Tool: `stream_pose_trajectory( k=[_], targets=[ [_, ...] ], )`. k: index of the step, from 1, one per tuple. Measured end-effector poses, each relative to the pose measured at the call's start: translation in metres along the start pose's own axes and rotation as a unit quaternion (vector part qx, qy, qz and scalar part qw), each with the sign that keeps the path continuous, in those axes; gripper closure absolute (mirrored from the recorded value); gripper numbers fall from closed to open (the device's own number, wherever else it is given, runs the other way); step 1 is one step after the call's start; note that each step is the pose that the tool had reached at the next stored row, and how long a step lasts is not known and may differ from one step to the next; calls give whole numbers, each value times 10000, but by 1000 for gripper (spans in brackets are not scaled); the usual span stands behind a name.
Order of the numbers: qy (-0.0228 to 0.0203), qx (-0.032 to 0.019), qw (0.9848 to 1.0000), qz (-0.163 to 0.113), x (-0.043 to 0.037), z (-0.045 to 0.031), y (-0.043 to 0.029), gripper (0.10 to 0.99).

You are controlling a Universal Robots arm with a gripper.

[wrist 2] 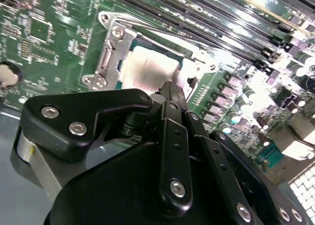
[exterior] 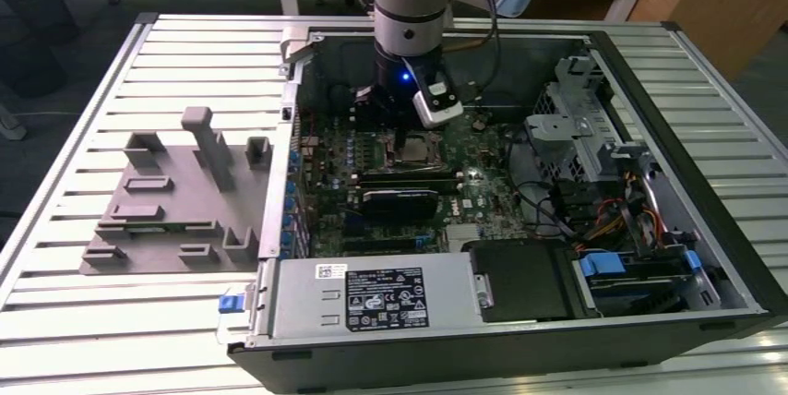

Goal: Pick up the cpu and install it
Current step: 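Close the cpu cover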

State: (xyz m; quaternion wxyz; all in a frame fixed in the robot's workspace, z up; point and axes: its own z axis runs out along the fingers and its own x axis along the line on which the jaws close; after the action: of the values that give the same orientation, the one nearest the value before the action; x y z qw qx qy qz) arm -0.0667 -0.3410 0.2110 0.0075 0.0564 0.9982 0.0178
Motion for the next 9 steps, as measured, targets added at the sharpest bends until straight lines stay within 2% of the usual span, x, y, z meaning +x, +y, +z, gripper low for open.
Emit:
stream_pose_trajectory(
  k=[9],
  targets=[
    [4, -6, 9998, -184, 68, 48, -10, 980]
  ],
)
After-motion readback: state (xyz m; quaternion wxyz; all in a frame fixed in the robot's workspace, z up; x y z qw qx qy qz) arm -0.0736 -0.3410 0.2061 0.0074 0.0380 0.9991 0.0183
